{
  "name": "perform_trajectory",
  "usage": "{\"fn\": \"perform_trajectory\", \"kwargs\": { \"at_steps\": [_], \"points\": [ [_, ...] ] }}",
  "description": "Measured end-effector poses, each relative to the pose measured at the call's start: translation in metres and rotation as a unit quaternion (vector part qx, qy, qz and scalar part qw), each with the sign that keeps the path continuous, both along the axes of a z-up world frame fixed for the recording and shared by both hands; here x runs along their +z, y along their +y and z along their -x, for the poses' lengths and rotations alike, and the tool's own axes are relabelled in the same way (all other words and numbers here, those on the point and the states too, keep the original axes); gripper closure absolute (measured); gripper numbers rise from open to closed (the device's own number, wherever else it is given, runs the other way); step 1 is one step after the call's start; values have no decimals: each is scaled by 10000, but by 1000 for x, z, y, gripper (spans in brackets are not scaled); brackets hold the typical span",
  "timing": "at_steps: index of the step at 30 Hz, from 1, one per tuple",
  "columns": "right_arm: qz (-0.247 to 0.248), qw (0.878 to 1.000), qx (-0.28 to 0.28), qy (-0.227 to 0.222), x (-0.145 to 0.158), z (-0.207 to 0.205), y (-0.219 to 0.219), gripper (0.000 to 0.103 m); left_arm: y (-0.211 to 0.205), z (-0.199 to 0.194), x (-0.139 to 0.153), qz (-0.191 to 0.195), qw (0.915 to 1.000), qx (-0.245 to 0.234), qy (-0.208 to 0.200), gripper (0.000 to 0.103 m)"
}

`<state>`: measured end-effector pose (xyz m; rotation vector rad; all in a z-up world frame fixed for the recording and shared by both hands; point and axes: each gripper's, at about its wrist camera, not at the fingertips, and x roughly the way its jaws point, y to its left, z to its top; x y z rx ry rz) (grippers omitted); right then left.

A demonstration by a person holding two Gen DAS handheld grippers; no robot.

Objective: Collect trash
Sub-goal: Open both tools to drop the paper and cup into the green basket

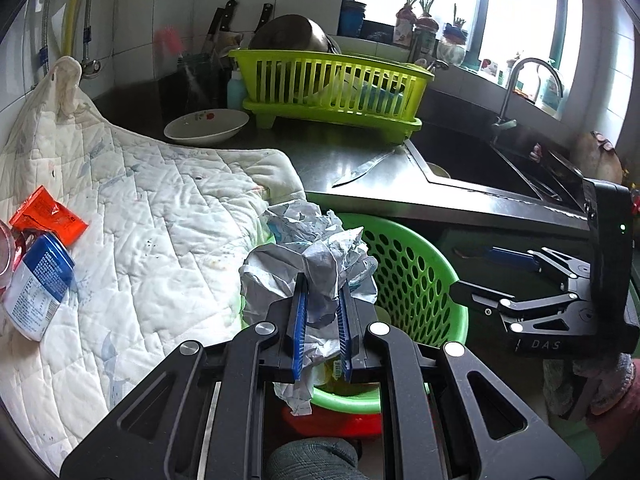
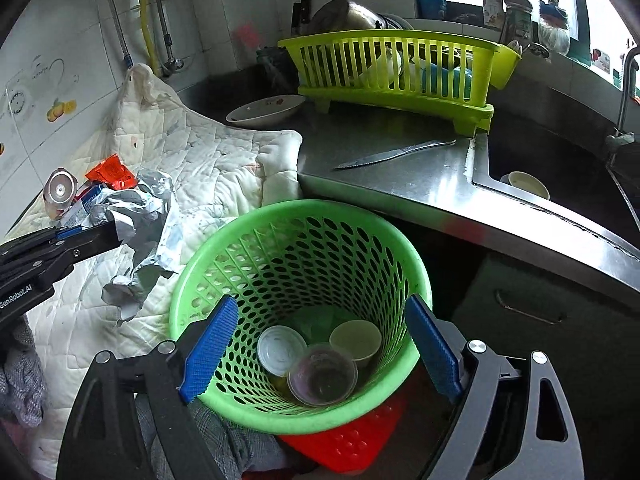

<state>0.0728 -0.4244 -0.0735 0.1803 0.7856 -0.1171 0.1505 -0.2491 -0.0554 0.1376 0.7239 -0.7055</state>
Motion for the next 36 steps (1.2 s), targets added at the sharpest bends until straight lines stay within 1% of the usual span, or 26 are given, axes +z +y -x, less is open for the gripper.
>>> {"fn": "perform_trajectory", "kwargs": {
  "at_steps": [3, 5, 8, 15, 17, 18, 23, 25, 31, 32, 33, 36],
  "points": [
    [-43, 10000, -15, -4, -1, 3, -2, 21, -3, -4, -5, -15, 10000, 1, 81, 89],
    [-65, 10000, -24, 0, -2, 4, -3, 21, -6, -7, -8, -25, 9999, 12, 136, 87],
    [-78, 10000, -22, 11, -3, 4, -3, 21, -9, -11, -11, -2, 9998, 1, 211, 87],
    [-105, 9999, -42, 15, -4, 8, -4, 21, -22, -15, -15, -15, 9996, -108, 256, 85],
    [-117, 9999, -63, 17, -3, 9, -4, 21, -25, -15, -16, -14, 9995, -138, 268, 78],
    [-121, 9999, -69, 19, -3, 10, -4, 21, -26, -15, -17, -26, 9996, -125, 266, 70],
    [-157, 9998, -97, 29, -5, 11, -7, 21, -29, -12, -17, -8, 9996, -197, 218, 68],
    [-168, 9998, -96, 34, -5, 11, -7, 21, -29, -11, -16, -13, 9997, -162, 174, 58],
    [-183, 9998, -21, 15, -4, 11, -2, 21, -21, -9, -11, -9, 9999, -77, 123, 56],
    [-180, 9998, -2, 8, -4, 10, -1, 21, -19, -9, -10, -12, 9999, -48, 109, 54],
    [-183, 9998, 20, 2, -3, 10, 1, 21, -17, -8, -8, -11, 10000, -14, 93, 50],
    [-180, 9998, 82, -9, -2, 8, 6, 21, -9, -8, -4, -4, 10000, 62, 43, 49]
  ]
}}
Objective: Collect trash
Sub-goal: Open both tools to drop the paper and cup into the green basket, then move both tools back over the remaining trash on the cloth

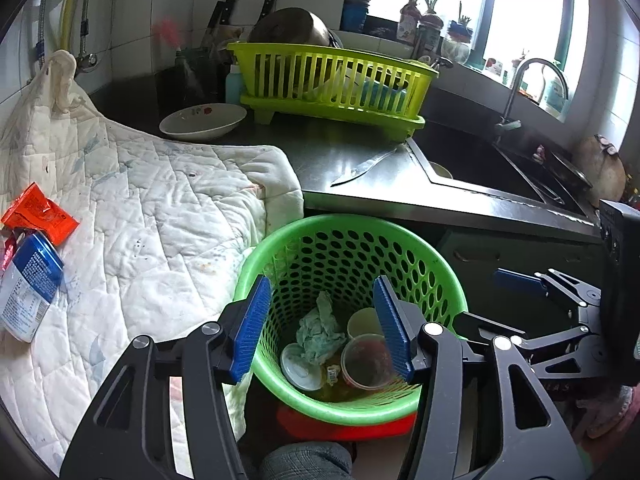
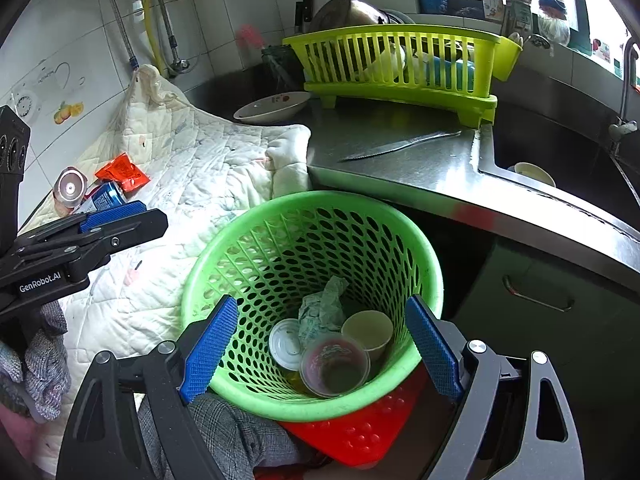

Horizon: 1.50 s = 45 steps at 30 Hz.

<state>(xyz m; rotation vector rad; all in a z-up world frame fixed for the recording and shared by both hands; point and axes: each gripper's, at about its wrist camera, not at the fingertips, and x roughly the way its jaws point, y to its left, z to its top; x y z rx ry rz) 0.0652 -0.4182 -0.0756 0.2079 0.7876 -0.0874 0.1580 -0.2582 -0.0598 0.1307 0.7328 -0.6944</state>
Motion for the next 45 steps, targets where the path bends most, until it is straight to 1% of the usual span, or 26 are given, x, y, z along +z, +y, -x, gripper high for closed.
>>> {"fn": "perform_trajectory", "kwargs": {
  "at_steps": [6, 16, 18, 27, 30, 37, 42, 45],
  "points": [
    [-15, 9999, 142, -39, 2, -6, 11, 21, 15, -1, 5, -51, 9998, 193, -51, 47],
    [-27, 9993, 348, -128, 9, -16, 27, 21, 41, -1, 12, -26, 9988, 477, -92, 44],
    [-31, 9991, 401, -140, 10, -19, 31, 21, 49, 0, 14, -23, 9984, 557, -116, 42],
    [-64, 9970, 755, -184, 14, -36, 58, 20, 91, -1, 24, -21, 9947, 1015, -171, 40],
    [-74, 9956, 915, -203, 16, -43, 70, 20, 109, -2, 28, -18, 9924, 1209, -210, 35],
    [-16, 9906, 1346, -243, 24, -63, 106, 20, 158, -2, 35, -40, 9857, 1663, -268, 35],
    [14, 9843, 1749, -252, 33, -79, 135, 20, 196, -1, 36, -43, 9789, 2028, -249, 34],
    [82, 9788, 2030, -257, 39, -91, 157, 18, 219, 1, 36, -85, 9744, 2234, -252, 33]
  ]
}}
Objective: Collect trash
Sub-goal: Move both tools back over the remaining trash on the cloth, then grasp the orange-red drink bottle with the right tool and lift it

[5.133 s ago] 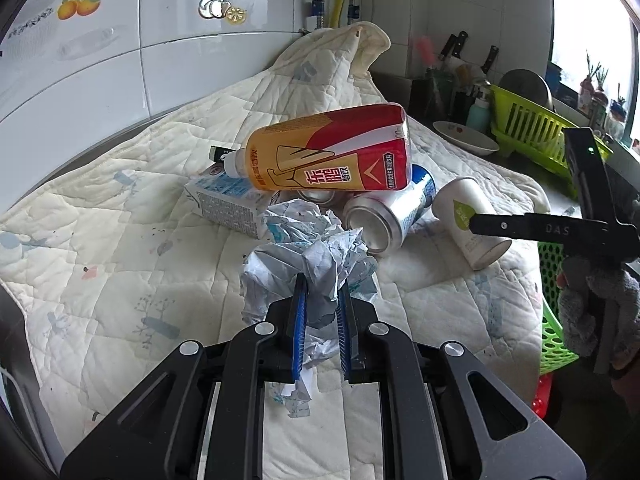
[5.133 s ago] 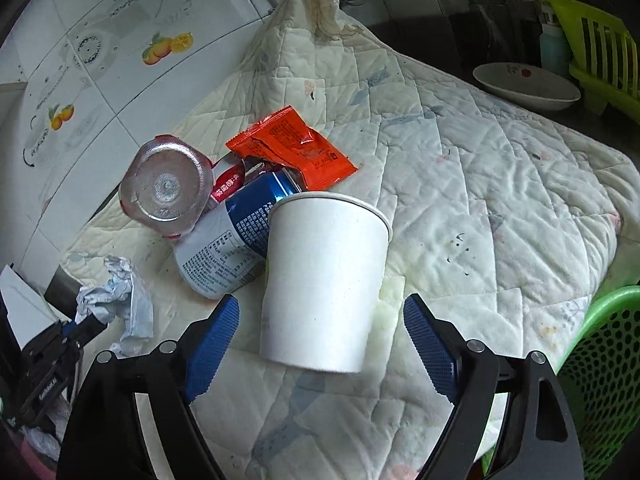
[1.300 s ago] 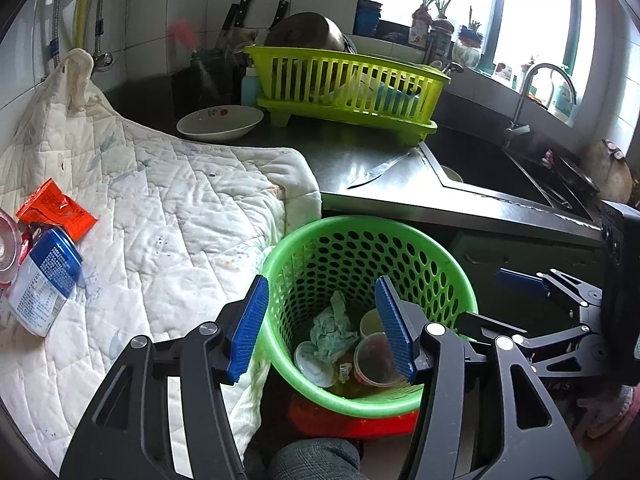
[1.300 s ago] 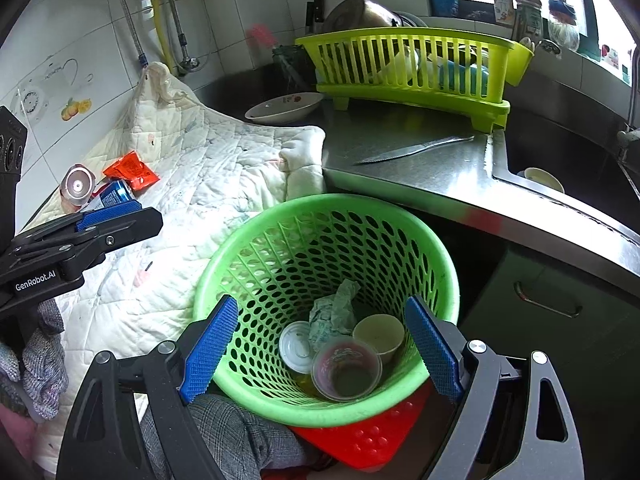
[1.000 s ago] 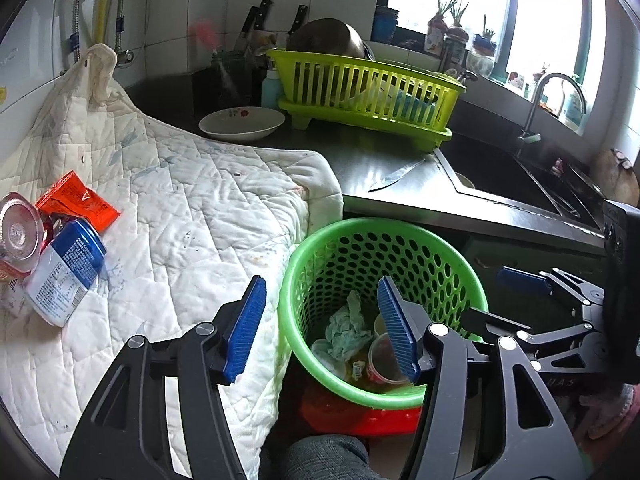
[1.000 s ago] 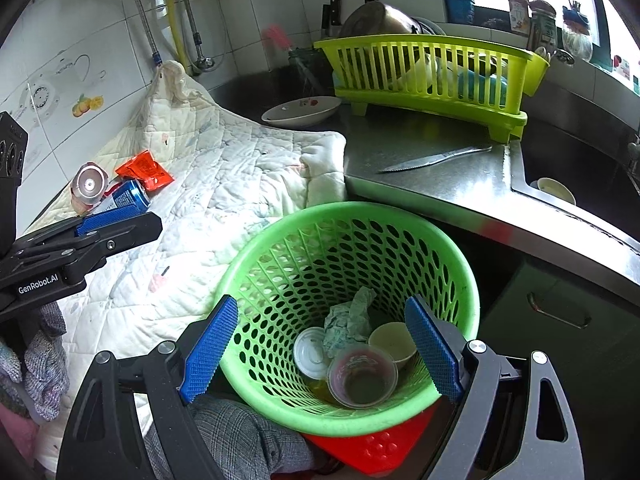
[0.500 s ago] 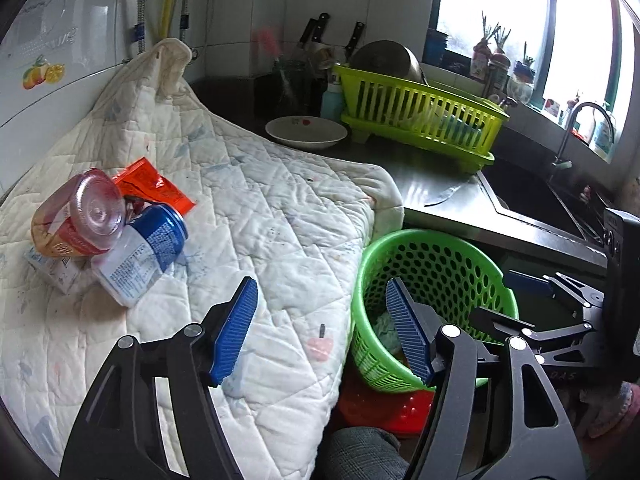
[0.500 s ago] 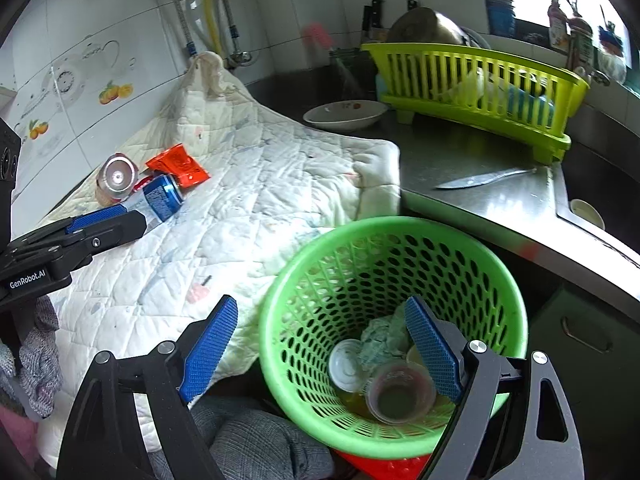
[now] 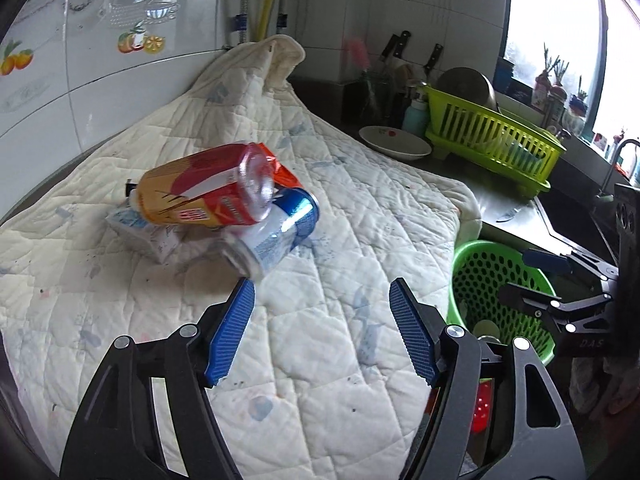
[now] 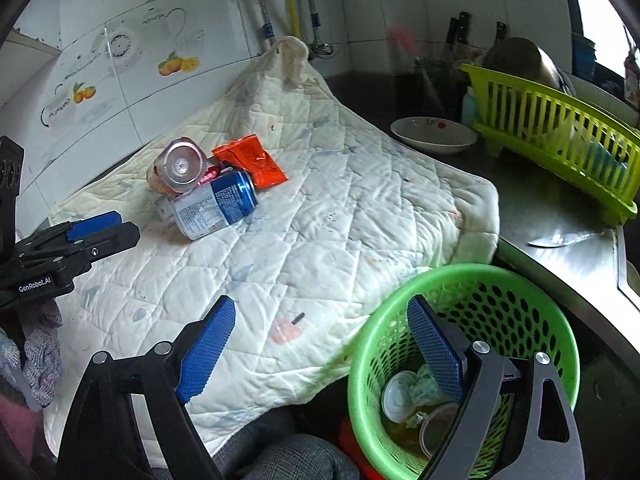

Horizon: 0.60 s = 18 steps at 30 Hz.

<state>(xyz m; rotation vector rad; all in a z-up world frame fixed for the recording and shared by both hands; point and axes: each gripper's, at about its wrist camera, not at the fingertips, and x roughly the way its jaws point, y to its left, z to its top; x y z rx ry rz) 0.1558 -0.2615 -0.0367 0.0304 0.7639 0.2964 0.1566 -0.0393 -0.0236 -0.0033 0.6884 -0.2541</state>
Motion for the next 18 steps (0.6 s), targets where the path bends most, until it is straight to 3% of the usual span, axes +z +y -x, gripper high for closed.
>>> {"fn": "perform_trajectory", "kwargs": {
  "at_steps": [9, 18],
  "points": [
    [331, 9942, 1020, -44, 28, -43, 75, 17, 70, 5, -6, 25, 9977, 667, 66, 31],
    [809, 9758, 2031, 67, 52, -93, 148, 13, 110, 2, -15, 137, 9949, 988, 159, 30]
  ]
}}
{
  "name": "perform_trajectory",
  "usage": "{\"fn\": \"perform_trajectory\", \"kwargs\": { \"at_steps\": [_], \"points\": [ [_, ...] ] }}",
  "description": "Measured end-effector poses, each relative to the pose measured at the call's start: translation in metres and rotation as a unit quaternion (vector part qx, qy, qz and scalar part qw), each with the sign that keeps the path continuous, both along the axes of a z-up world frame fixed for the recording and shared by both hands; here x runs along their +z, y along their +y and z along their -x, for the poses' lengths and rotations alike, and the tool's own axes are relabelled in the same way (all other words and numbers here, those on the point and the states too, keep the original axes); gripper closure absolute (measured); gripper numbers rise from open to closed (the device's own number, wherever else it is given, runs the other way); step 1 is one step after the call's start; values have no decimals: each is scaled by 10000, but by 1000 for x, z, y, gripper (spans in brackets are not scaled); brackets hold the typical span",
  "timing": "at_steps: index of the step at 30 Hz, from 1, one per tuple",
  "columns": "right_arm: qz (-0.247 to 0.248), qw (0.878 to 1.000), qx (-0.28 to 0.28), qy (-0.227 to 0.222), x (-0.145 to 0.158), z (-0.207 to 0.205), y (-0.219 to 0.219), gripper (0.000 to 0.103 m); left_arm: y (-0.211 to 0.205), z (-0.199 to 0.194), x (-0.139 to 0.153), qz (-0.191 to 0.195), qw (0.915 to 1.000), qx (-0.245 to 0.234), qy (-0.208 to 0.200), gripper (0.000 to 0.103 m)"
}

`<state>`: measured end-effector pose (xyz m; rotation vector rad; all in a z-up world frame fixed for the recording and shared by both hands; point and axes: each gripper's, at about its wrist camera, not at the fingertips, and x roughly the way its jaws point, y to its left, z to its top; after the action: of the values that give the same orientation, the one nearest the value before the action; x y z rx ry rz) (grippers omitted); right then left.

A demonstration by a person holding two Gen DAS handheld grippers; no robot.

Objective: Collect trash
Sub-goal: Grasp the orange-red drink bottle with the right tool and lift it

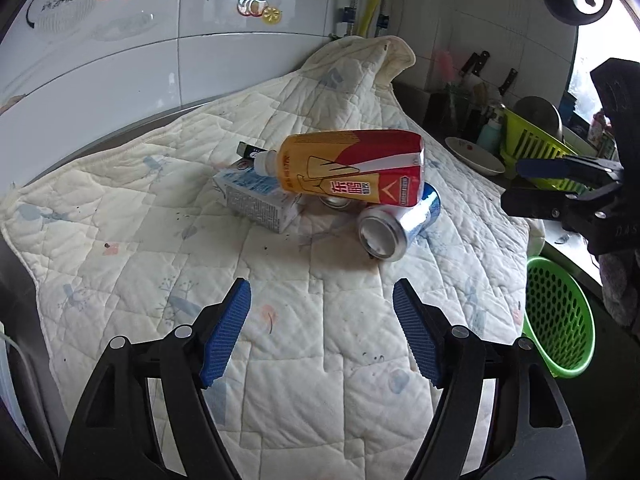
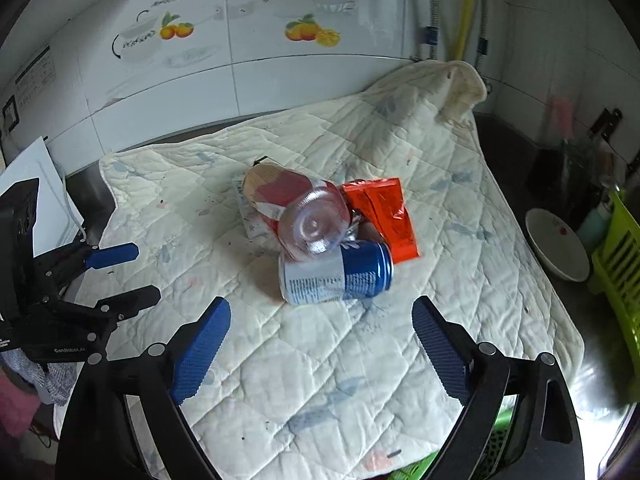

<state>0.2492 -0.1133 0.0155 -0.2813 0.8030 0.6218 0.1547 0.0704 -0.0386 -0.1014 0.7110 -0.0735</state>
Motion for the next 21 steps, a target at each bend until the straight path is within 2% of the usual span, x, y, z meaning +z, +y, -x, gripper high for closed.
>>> {"fn": "perform_trajectory", "kwargs": {
  "at_steps": [9, 11, 21],
  "points": [
    [1004, 9918, 788, -82, 5, -42, 69, 12, 25, -4, -10, 122, 9998, 162, 84, 30],
    [1125, 9890, 964, 10, 4, -51, 82, 12, 29, -5, -12, 128, 9997, 182, 98, 30],
    [1934, 9690, 1514, 268, -21, -87, 133, 12, 44, -12, -24, 192, 9991, 299, 220, 29]
  ]
}}
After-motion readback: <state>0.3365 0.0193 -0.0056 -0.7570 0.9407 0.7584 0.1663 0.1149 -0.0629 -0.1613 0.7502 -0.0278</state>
